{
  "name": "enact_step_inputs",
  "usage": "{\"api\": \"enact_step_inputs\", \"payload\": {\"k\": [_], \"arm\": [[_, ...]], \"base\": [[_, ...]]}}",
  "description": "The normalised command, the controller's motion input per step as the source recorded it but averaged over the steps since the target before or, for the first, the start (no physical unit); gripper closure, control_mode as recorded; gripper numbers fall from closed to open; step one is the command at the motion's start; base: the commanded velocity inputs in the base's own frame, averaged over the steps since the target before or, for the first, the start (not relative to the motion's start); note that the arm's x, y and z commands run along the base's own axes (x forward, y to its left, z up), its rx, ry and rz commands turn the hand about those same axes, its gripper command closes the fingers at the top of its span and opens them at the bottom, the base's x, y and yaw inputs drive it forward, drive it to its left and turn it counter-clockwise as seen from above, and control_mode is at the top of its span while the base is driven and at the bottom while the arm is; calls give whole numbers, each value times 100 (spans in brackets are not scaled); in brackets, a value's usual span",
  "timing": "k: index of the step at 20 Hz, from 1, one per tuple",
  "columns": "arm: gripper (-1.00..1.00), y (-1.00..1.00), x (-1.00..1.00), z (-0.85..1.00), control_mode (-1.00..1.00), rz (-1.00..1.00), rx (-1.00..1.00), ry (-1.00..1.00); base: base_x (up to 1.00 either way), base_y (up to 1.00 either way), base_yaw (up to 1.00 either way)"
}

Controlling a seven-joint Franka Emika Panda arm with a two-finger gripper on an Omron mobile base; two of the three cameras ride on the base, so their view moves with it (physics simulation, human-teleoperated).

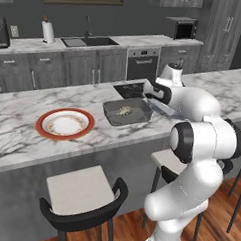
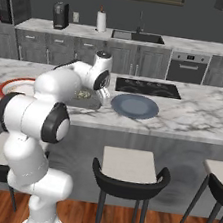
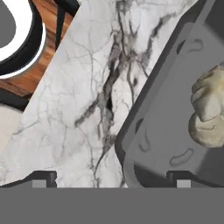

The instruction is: Place two dumplings into each of the tupperware containers and then place the containers in the fridge.

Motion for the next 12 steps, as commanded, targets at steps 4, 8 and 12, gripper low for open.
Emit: {"api": "enact_step_inputs", "payload": {"k": [4, 8, 12], "arm": [[-100, 23, 8, -25, -100, 14, -9, 1], [-100, 20, 34, -48, -100, 10, -13, 4], [-100, 0, 65, -42, -100, 2, -3, 2]], "base": [[0, 0, 0], [0, 0, 0], [0, 0, 0]]}}
